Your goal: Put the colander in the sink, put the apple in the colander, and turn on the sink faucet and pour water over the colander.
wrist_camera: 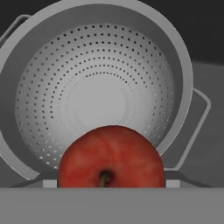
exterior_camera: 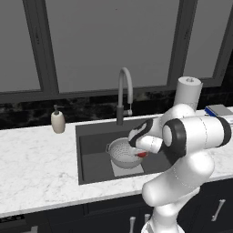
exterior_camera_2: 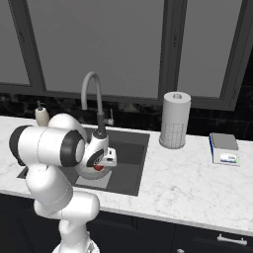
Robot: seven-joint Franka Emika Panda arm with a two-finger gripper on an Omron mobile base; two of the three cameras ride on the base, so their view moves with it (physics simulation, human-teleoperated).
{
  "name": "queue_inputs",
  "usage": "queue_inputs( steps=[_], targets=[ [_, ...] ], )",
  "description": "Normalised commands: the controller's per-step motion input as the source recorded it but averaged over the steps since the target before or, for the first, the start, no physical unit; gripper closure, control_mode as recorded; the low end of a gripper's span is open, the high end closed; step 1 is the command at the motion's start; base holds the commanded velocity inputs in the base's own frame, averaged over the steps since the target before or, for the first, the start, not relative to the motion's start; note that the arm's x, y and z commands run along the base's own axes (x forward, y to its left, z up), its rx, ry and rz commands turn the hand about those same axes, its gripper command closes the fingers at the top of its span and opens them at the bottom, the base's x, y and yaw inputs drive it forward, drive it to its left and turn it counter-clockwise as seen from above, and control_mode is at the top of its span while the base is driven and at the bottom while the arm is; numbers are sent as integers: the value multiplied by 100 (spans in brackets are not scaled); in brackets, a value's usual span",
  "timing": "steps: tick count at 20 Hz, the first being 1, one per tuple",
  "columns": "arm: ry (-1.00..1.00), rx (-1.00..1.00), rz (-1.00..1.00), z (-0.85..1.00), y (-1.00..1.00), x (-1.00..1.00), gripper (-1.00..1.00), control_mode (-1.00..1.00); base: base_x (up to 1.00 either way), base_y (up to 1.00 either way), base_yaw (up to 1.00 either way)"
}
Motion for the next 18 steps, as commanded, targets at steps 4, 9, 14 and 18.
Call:
queue_inputs(
  steps=[4,9,14,18],
  targets=[
    [1,0,0,-4,0,4,100,-100,0,0,0],
    [0,0,0,-5,2,7,100,-100,0,0,0],
    [0,0,0,0,5,8,100,-100,0,0,0],
    [0,0,0,-4,7,14,100,-100,0,0,0]
  ],
)
